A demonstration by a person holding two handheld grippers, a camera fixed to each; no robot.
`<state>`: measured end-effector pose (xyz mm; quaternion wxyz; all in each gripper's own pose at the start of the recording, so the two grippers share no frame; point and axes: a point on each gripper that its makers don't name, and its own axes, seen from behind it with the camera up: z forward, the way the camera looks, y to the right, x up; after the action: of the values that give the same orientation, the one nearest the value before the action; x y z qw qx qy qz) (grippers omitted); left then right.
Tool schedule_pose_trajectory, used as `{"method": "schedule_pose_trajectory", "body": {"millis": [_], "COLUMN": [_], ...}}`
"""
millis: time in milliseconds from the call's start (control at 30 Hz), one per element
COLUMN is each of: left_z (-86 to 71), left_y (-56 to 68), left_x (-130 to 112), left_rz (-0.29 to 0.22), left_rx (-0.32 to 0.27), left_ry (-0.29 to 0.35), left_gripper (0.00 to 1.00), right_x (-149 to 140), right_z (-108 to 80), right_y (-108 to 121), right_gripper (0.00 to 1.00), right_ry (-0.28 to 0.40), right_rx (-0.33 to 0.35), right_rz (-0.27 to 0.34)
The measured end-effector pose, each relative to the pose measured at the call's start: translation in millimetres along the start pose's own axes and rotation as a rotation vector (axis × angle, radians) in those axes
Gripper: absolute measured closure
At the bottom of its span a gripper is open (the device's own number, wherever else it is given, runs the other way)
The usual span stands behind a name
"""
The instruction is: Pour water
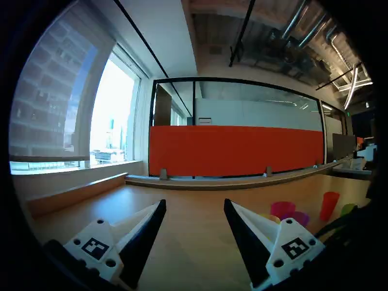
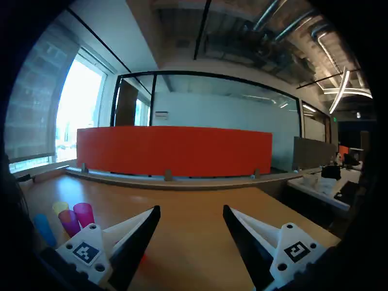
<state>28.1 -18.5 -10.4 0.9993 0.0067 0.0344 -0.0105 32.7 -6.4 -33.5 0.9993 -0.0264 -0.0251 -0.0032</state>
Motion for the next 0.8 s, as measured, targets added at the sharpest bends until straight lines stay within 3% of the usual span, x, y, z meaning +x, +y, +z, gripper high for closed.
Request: {"method": "schedule_pose_trajectory", "body": {"millis": [400,800], "left_z": [2.3,4.7], "left_y": [8.1,10.9], "left_x": [-3,-15], "left_rz": [-0.022,-0.012], "left_rx": [0.006,0.009], "left_ry": [0.001,-0.021], "left_gripper": [0.12,0.12], "right_x": [0,3], "right_z": [1.4,0.8], "right_y": [0,-1], "right_gripper": [0.00,0.00], "right_ry": [0.000,0.003], "right_rx": [0.003,0.005], "right_rz": [0.002,0.001]}}
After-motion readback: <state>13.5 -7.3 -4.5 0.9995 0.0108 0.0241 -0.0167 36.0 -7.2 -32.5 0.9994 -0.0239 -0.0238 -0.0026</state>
